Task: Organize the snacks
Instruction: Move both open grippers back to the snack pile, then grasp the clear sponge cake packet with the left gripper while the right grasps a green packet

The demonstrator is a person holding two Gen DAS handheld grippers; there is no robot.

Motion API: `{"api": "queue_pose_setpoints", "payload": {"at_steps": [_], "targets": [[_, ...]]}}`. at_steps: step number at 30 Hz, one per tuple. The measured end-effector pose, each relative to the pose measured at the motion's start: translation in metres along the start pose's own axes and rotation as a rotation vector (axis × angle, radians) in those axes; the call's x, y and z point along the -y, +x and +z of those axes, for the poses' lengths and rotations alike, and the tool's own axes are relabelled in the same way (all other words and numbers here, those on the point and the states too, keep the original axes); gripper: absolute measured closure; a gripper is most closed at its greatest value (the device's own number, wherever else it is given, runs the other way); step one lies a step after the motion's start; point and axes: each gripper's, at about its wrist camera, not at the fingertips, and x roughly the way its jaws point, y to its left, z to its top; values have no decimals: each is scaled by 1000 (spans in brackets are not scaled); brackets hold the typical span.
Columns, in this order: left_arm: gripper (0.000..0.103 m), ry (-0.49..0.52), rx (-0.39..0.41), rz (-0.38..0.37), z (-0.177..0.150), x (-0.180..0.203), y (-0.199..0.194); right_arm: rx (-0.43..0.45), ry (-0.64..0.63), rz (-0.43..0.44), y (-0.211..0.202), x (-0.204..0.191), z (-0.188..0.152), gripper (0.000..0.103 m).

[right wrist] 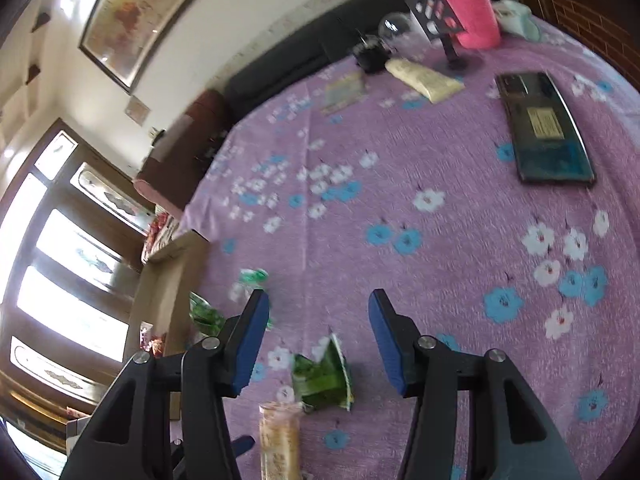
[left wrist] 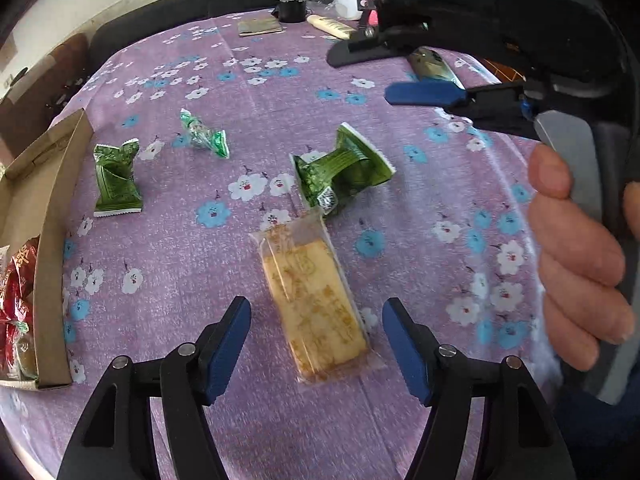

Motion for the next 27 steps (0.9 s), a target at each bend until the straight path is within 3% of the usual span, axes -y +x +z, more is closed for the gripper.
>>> {"api": "queue_pose_setpoints", "payload": {"at_steps": [3, 4, 14, 20, 23, 24, 27], "targets": [[62, -9, 21, 56, 1, -7, 2, -15, -19, -16, 2, -3, -3, 52], [64, -23, 30, 67, 2, -12, 1, -22, -28, -23, 3, -5, -4, 52], [64, -175, 97, 170, -4, -77, -1, -132, -153, -146, 30, -25, -25, 52], [63, -193, 125, 180, -5, -88, 1, -167, -290, -187, 43, -48, -47, 52], [64, -192, 143, 177, -10, -86, -2, -139, -404, -185, 45, -67, -61, 61], [65, -194, 149, 175, -11, -87, -3, -138, -418, -175, 44, -69, -63, 70], [68, -217, 163, 150, -11, -93, -4, -112, -411, -133, 39, -69, -61, 70]]}}
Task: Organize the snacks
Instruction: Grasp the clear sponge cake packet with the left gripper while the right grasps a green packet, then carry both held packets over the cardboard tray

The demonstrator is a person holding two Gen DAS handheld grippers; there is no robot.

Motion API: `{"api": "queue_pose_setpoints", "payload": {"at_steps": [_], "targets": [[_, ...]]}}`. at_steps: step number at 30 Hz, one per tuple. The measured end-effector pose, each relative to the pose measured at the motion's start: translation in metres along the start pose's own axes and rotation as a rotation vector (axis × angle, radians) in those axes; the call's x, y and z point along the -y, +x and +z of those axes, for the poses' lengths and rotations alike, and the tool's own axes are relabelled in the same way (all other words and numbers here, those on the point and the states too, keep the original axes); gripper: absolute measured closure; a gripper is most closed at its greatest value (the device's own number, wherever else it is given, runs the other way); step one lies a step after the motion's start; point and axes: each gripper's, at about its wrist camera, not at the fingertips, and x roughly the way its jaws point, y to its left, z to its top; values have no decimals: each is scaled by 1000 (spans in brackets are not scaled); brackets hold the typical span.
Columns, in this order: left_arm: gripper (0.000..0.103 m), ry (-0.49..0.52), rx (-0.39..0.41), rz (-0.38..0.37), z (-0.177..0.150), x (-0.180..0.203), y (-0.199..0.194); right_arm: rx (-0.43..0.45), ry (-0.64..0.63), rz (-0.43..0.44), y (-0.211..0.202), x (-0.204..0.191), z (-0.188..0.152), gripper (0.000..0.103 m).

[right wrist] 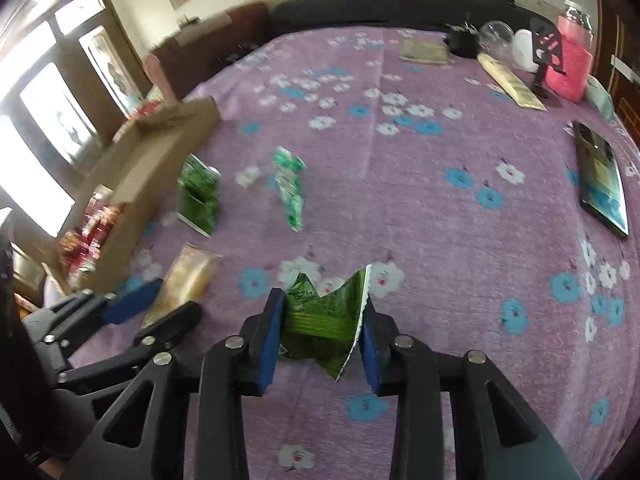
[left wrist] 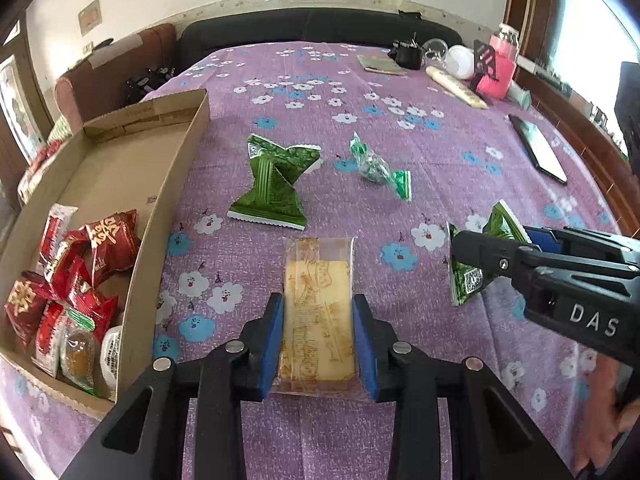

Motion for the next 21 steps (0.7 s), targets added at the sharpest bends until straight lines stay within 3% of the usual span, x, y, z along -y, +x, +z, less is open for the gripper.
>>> {"api": "queue_pose_setpoints", "payload": {"at_steps": [8, 21], "targets": [[68, -20, 59, -27, 2, -5, -14, 116, 34, 122, -20, -1, 5, 70], [68, -11, 138, 41, 7, -10, -29, 180, 19, 173, -31, -5, 6, 70]]}}
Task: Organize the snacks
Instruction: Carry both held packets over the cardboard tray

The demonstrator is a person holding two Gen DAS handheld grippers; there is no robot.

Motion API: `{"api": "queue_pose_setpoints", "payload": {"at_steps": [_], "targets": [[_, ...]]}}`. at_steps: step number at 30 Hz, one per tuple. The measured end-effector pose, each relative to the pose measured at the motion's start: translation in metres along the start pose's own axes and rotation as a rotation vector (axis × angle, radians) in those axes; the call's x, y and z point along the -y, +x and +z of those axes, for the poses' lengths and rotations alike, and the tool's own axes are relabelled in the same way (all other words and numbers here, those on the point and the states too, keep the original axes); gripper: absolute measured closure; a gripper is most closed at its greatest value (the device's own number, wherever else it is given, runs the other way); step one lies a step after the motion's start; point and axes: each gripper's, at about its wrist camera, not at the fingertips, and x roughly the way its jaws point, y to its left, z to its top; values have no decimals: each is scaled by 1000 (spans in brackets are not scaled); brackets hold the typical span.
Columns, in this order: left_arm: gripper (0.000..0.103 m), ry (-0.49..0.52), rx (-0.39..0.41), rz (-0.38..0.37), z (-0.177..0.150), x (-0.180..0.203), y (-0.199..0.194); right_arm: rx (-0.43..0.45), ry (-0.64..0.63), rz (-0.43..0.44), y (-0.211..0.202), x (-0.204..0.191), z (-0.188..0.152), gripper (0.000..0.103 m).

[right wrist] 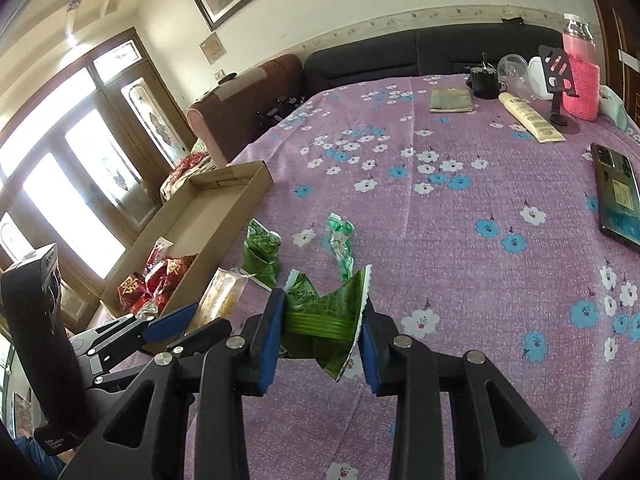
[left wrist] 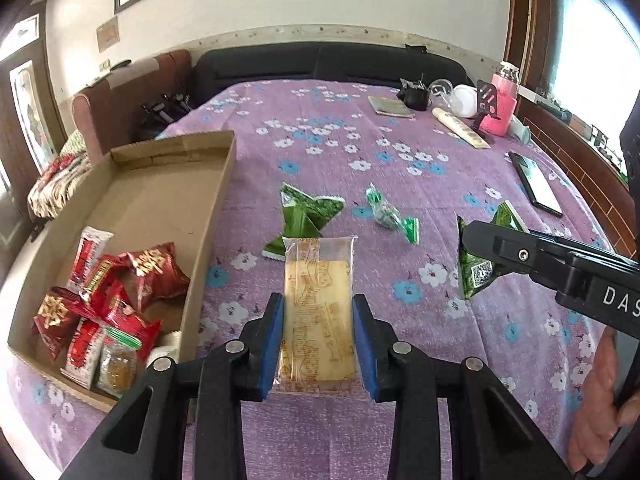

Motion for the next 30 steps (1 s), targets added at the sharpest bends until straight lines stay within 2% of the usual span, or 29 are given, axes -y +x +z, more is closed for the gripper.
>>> {"api": "queue_pose_setpoints", "payload": {"at_steps": [7, 14, 19, 23, 26, 30], "targets": [[68, -14, 37, 15, 2, -9, -9, 26, -17, 23, -3, -3, 0, 70], [68, -65, 78, 27, 5, -34, -25, 54, -24, 59, -6, -6, 0, 70], [68, -121, 115, 41, 5, -67, -37, 16, 16, 97, -2, -13, 3, 70], [68, -176, 138, 68, 2, -100, -45, -50, -6, 111, 12, -43, 15, 70], [68, -239, 144, 91, -3, -130, -47, -58, -59, 123, 27, -74, 28, 70], [68, -306, 151, 128, -10, -167, -51, -88, -84, 140, 68, -120, 46, 70]]}}
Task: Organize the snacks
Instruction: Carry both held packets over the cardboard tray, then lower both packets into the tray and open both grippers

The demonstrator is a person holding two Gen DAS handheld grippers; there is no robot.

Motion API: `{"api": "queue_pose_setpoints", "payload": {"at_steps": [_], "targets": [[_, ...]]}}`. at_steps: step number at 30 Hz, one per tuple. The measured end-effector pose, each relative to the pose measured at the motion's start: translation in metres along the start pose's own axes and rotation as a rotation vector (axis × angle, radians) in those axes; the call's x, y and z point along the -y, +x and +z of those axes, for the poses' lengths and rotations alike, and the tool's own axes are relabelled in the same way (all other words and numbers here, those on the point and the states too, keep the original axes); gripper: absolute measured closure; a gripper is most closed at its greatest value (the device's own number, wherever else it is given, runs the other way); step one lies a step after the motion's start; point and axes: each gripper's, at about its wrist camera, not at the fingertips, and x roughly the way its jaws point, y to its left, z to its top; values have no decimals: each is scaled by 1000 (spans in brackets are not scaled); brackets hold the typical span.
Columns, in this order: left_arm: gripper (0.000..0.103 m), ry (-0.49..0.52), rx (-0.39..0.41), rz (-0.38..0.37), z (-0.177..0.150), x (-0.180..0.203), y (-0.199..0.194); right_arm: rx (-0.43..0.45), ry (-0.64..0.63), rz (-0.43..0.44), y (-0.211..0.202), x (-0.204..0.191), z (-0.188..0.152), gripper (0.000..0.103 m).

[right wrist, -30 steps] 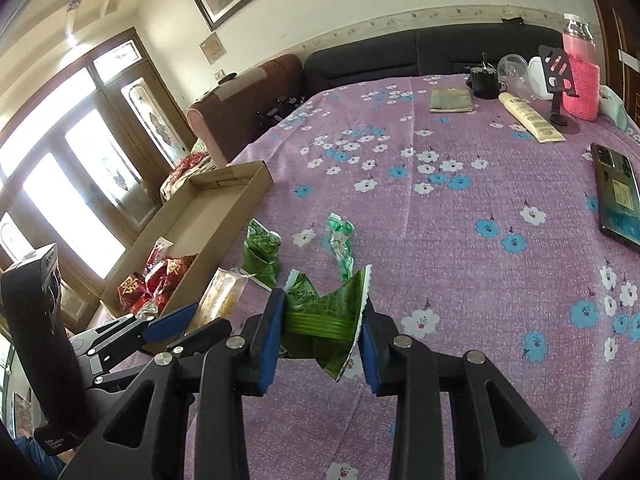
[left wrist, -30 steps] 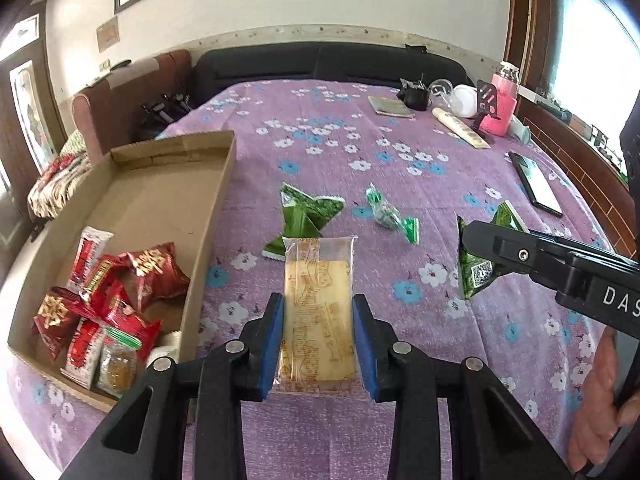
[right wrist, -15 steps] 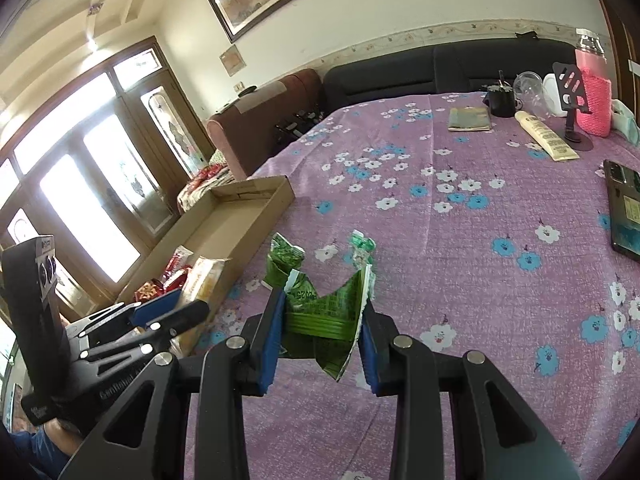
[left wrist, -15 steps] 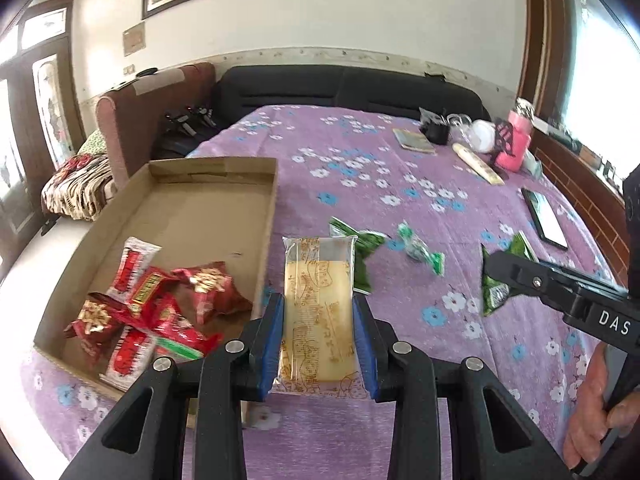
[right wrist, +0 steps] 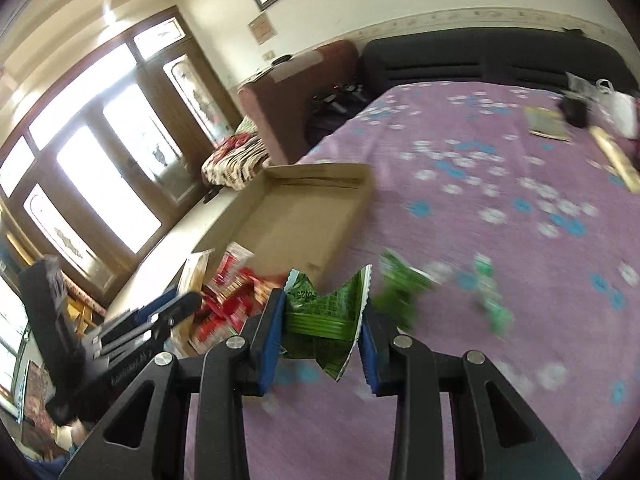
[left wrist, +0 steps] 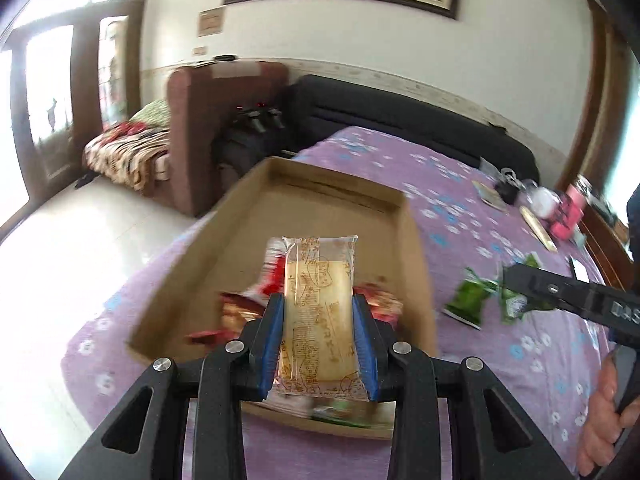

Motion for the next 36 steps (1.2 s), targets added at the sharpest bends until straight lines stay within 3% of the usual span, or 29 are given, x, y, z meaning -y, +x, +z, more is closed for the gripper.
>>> {"api": "queue_pose_setpoints", "payload": {"at_steps": [5, 10, 15, 23, 36], "targets": [[68, -52, -2, 43, 2, -33, 8, -8, 38, -3, 57, -26, 25, 70], [68, -46, 0, 82, 6, -47, 13, 0, 19, 5, 87, -44, 35, 70], [68, -35, -20, 100, 13, -54, 15, 89, -88, 7, 72, -51, 20, 70], [68, 3, -35, 146, 15, -39, 22, 89, -37, 60, 71, -39, 10, 70], [68, 81, -31, 162, 7, -16, 23, 103, -70, 32, 69, -41, 3, 70]]}}
